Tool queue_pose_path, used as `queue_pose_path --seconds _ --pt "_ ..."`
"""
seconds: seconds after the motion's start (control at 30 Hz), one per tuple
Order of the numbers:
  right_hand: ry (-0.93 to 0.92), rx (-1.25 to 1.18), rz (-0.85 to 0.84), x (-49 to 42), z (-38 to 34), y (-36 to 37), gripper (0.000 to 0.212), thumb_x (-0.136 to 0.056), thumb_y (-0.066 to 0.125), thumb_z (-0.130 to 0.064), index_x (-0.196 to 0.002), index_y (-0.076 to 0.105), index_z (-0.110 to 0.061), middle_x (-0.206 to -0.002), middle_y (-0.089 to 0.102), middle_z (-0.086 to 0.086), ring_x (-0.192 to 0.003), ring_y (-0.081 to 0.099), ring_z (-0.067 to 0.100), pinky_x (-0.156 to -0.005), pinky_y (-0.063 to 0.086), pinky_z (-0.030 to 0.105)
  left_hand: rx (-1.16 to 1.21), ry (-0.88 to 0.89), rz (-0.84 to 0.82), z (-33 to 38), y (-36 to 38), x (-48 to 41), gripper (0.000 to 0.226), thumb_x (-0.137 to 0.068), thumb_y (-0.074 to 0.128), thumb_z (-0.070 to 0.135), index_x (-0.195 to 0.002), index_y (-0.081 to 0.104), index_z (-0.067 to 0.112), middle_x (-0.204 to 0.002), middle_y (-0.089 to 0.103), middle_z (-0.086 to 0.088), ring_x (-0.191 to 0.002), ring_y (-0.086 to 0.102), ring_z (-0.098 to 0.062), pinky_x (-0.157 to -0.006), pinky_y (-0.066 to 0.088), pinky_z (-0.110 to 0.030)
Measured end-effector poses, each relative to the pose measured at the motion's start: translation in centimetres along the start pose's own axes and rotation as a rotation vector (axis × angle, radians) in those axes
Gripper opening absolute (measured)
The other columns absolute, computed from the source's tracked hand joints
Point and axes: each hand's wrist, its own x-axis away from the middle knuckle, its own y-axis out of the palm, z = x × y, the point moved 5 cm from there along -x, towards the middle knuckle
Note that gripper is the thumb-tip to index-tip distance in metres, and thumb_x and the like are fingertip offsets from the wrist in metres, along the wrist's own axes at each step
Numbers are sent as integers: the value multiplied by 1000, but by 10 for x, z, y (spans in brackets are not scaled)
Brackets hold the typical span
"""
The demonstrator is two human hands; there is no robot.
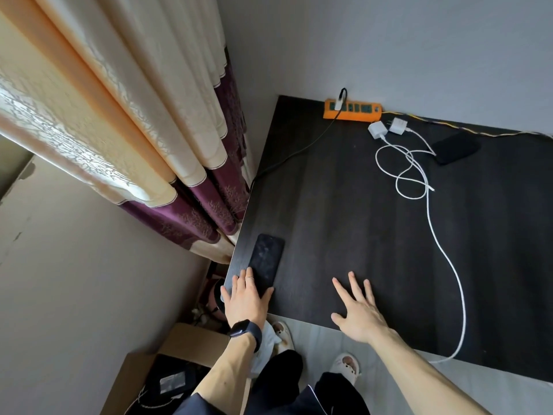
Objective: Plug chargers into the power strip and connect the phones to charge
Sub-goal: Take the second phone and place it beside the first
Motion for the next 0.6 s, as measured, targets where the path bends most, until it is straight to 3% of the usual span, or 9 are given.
queue_pose_path --seconds 0.33,0.6 --pt "-11 19 -8 4 -5 1 86 -96 52 -40 -156 -9 -49 -160 -39 -13 -150 -31 28 -110 27 72 -40 -40 -24 9 -3 7 79 -94 44 63 -154 23 16 -156 35 -4 -146 28 -24 -119 15 -49" --pt "-108 87 -77 5 7 -12 79 -98 50 -41 -158 -1 -45 -163 -33 -12 -152 -27 26 -115 28 64 -99 -86 -14 23 -5 14 77 -89 50 64 -147 31 17 -138 45 -7 -129 45 -28 -107 34 -45"
